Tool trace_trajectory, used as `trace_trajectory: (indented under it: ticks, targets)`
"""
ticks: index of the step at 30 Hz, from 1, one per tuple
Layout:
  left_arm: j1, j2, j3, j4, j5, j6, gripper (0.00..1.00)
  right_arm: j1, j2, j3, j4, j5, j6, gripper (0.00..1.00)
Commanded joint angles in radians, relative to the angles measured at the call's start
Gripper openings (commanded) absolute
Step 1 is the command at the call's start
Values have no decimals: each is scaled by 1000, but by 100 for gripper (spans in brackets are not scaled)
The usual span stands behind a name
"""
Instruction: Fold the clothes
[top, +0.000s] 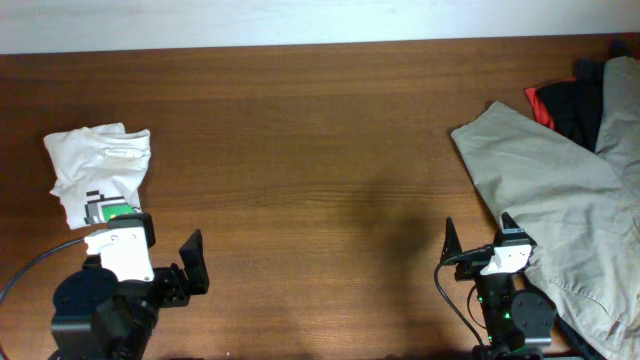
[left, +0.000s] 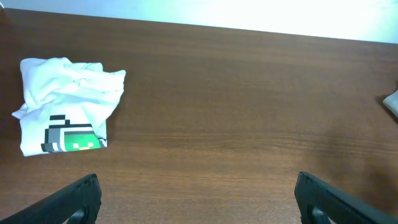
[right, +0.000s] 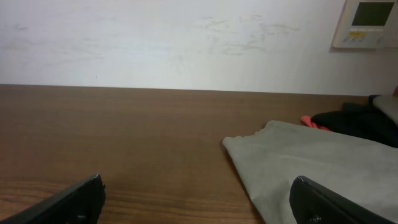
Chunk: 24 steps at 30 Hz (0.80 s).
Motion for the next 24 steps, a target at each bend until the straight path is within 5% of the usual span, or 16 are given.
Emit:
trace_trajectory:
  ticks: [1, 6, 9, 15, 24]
  targets:
    - [-4, -4, -2, 0, -2, 12, 99, 6, -8, -5, -7, -6, -7, 99]
    - [-4, -63, -40, -5, -81, 57, 99, 6, -8, -5, -7, -6, -7, 99]
    - [-4, -218, -211, 34, -77, 57, 99, 6, -8, -5, -7, -6, -7, 99]
    - [-4, -526, -613, 320, -50, 57, 99, 6, -8, -5, -7, -6, -7, 99]
    - [-3, -544, -983, 919, 107, 163, 99, 5, -8, -5, -7, -6, -7, 99]
